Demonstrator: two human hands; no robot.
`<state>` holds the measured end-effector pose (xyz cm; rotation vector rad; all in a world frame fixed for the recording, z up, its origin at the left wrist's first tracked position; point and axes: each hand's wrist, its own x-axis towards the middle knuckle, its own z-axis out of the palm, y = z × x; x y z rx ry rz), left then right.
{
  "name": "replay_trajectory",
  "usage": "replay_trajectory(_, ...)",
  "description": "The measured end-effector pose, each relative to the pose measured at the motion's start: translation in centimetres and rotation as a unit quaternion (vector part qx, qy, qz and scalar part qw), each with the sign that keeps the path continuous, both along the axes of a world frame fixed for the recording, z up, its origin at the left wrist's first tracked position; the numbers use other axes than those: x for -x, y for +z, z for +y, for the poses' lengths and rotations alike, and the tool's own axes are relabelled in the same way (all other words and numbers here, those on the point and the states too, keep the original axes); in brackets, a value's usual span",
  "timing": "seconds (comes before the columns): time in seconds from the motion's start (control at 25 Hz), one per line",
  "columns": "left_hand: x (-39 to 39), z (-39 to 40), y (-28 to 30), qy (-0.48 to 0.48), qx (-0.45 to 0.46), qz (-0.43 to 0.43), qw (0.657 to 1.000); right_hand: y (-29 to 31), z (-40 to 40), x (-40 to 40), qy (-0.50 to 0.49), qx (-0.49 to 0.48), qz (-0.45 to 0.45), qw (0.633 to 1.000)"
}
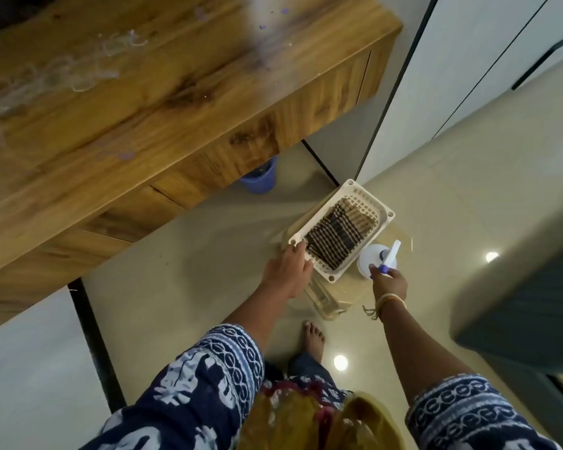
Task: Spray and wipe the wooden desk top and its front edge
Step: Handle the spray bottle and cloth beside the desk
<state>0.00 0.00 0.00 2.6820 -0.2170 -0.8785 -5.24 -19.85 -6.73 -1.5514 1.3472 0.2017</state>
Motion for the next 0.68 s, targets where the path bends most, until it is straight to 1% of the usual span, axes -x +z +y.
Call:
replay_trajectory(0.08, 0.0, -0.2, 0.0, 0.000, -0.005, 0.000, 1.000, 0.2, 0.3, -0.3, 0.005, 0.016, -0.006, 1.000)
replay_trajectory(0.2, 0.1, -0.3, -0.1, 0.003, -0.007, 0.000, 1.000, 0.6, 0.7, 0.1, -0.025, 0.044, -0.025, 0.998)
replay_trajectory(0.28, 0.3, -0.6, 0.2, 0.004, 0.002, -0.001, 1.000, 1.6, 0.3, 0.0, 0.005, 0.073, -0.053, 0.996)
replay_trajectory(0.36, 0.3, -1.0, 1.1, 0.011, 0.014, -0.004, 1.000, 2.9, -0.1, -0.5, 0.062, 0.065, -0.093, 0.992)
replay_trajectory(0.48, -0.2, -1.7, 2.6, 0.035, 0.029, 0.020, 0.999, 5.6, 0.1, -1.7, 0.128, 0.017, -0.136, 0.982)
replay_trajectory(0.56, -0.7, -1.8, 3.6, 0.067, 0.078, 0.057, 0.993, 8.4, 0.6, -3.0, 0.152, -0.037, -0.161, 0.974)
replay_trajectory(0.64, -1.0, -1.6, 4.6, 0.107, 0.154, 0.110, 0.976, 11.5, 1.5, -4.2, 0.126, -0.125, -0.186, 0.966)
replay_trajectory(0.68, -1.1, -1.3, 4.7, 0.119, 0.175, 0.128, 0.969, 12.8, 2.1, -4.7, 0.100, -0.174, -0.190, 0.961)
